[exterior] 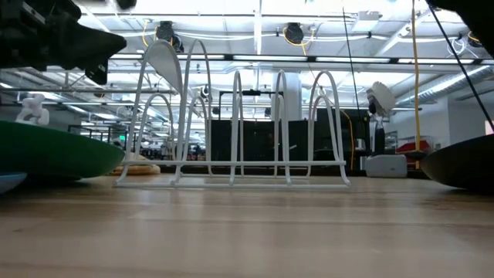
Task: Sort dishes
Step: Put the green plate in the dish rack
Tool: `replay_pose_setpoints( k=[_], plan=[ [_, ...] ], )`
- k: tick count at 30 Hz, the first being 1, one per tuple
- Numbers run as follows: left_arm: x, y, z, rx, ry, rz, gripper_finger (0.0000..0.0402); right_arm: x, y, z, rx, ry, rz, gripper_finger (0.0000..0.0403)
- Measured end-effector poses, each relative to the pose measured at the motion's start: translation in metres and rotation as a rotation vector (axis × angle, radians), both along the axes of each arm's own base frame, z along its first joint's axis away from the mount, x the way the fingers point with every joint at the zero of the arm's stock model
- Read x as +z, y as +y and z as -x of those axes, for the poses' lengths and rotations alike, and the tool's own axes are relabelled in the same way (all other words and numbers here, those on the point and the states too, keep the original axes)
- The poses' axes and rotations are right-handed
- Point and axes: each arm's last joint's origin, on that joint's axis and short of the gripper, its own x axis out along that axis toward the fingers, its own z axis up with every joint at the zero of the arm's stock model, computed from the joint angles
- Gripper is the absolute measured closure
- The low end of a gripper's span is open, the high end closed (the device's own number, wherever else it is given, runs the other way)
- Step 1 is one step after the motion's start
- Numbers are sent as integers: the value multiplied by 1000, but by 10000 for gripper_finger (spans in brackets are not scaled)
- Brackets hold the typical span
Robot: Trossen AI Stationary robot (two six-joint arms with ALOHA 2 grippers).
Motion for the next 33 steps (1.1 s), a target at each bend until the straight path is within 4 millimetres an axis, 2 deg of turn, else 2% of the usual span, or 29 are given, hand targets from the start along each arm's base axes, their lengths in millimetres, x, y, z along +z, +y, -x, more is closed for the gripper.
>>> replay_pose_setpoints(
  k=[6,13,18,28,33],
  plan=[
    [-4,0,0,3,41,-1,360,-40,3,-9,-21,95,51,283],
    [-4,1,0,19,46,0,360,-64,4,-12,-37,135,78,229],
    [-4,1,0,33,46,1,360,-74,-1,-13,-63,163,131,231],
    [-4,3,0,96,46,6,360,-75,-12,-16,-67,160,169,271],
    [-4,3,0,97,46,6,360,-92,-14,-19,-45,177,218,272]
  ],
)
